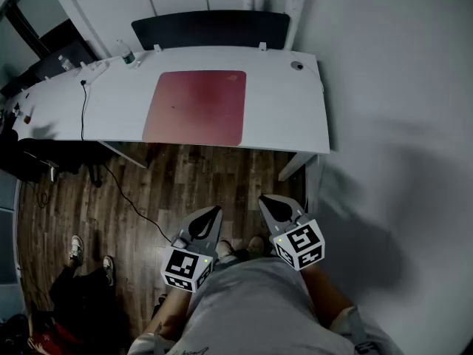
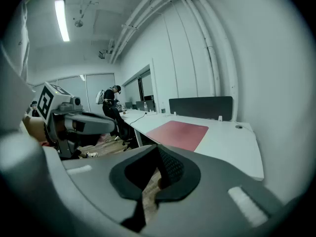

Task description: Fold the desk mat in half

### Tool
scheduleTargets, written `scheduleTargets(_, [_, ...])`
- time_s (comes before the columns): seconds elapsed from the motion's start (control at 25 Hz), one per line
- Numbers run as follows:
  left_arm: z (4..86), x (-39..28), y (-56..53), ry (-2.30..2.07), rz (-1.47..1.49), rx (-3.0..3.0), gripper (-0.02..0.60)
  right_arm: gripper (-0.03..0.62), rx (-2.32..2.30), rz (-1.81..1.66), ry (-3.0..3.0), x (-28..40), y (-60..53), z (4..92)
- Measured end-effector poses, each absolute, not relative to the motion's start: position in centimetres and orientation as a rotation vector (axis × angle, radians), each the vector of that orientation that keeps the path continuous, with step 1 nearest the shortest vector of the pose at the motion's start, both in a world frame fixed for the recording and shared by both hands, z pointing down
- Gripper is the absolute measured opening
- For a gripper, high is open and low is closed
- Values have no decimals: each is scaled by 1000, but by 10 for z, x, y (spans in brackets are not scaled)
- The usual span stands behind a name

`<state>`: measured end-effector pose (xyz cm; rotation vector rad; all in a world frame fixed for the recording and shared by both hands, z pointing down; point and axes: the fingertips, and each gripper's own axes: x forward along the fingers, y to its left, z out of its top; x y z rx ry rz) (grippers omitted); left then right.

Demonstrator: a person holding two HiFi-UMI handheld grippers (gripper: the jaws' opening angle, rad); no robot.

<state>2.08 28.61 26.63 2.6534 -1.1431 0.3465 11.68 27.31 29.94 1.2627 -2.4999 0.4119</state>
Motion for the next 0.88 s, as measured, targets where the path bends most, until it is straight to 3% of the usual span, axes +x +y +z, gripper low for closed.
scheduleTargets(0.88, [263, -32, 293, -1061, 301, 2689, 20, 6, 1400, 458, -2479, 74, 284, 290])
